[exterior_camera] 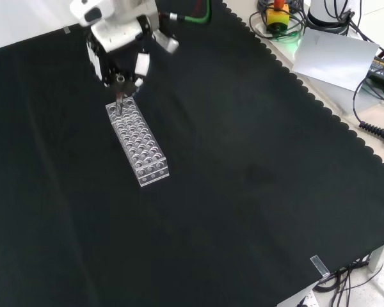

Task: Shake the test tube.

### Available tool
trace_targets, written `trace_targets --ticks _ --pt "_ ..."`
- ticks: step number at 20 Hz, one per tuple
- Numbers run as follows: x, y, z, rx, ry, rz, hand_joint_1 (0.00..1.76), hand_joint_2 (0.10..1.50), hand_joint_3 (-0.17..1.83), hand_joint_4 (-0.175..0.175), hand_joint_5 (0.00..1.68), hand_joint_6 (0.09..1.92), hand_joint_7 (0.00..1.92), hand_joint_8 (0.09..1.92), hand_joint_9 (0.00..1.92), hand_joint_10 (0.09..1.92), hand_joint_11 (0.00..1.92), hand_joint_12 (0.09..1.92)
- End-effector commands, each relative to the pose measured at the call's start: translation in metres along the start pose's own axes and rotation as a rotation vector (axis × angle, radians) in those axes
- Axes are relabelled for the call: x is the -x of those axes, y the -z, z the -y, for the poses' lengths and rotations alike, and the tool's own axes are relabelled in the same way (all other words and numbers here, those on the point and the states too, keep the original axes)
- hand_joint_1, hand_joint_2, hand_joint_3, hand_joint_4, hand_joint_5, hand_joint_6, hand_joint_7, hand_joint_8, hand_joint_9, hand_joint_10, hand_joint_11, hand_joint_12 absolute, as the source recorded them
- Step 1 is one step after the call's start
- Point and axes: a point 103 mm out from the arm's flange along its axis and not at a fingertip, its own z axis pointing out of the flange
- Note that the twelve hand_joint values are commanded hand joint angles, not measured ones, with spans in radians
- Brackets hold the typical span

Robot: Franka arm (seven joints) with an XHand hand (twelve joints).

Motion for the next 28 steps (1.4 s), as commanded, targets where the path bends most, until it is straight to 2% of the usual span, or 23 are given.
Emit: trace_targets --ticks 1,5,8,18,22,25,28 --pt "0.017 0.05 0.027 0.053 -0.026 -0.034 1.23 0.66 0.58 -0.175 1.39 0.41 1.83 0.4 1.74 0.3 1.34 0.89" --pt "0.018 0.063 0.039 0.071 -0.043 -0.062 1.23 0.66 0.59 -0.175 1.4 0.4 1.83 0.39 1.74 0.3 1.34 0.89" --pt "0.007 0.066 0.047 0.072 -0.036 -0.081 1.23 0.65 0.59 -0.175 1.4 0.4 1.83 0.39 1.74 0.3 1.34 0.89" --pt "-0.066 0.059 0.064 0.032 0.054 -0.188 1.23 0.65 0.6 -0.175 1.4 0.4 1.83 0.39 1.74 0.3 1.34 0.89" --pt "-0.086 0.06 0.068 0.019 0.087 -0.219 1.23 0.65 0.6 -0.175 1.4 0.4 1.83 0.39 1.74 0.3 1.34 0.89" --pt "-0.085 0.061 0.07 0.024 0.085 -0.219 1.23 0.65 0.6 -0.175 1.4 0.4 1.83 0.39 1.74 0.3 1.34 0.89" --pt "-0.061 0.062 0.071 0.034 0.043 -0.2 1.23 0.65 0.6 -0.175 1.4 0.4 1.83 0.39 1.74 0.3 1.34 0.89"
